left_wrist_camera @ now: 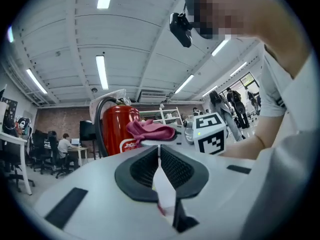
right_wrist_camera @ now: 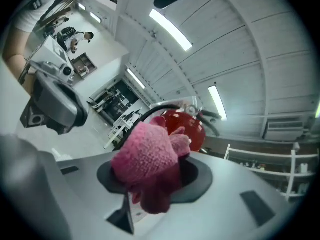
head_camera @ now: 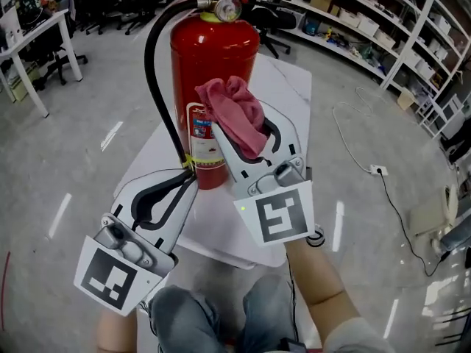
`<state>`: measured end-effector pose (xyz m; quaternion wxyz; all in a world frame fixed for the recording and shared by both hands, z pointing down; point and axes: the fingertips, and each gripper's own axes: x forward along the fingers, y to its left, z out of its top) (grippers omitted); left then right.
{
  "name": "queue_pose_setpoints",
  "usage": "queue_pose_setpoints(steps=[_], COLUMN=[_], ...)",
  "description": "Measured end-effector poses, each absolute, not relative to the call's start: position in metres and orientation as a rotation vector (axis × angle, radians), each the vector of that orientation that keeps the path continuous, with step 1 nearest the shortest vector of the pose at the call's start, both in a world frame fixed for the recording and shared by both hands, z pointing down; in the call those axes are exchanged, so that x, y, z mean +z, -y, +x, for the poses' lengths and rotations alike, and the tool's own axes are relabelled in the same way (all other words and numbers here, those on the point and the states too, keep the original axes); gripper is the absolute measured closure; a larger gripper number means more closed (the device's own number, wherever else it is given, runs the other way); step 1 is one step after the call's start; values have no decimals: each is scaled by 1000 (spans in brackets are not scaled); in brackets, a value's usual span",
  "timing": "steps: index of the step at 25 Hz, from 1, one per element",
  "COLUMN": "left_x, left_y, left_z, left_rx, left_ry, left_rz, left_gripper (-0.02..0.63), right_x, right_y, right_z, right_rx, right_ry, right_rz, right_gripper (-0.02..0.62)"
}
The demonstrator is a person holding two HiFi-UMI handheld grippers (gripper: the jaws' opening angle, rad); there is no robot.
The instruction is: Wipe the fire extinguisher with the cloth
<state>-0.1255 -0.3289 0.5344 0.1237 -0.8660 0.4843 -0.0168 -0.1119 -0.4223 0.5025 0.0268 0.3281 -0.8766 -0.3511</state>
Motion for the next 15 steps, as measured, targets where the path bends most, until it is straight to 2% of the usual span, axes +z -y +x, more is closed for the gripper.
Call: queue_pose_setpoints(steps=[9,15], left_x=[576,568], left_y=[310,302], left_z=[-107,-111], left_rx=[-56,-61], left_ry=[-1447,-1466], left_rz=[-2531,-2537], left_gripper=[581,581], right_x=[652,638], right_y=[422,424], right_z=[-112,-117], right_rx=[-964,-941], right_ry=[2559,2557], right_rz=[895,891], right_gripper=[426,428])
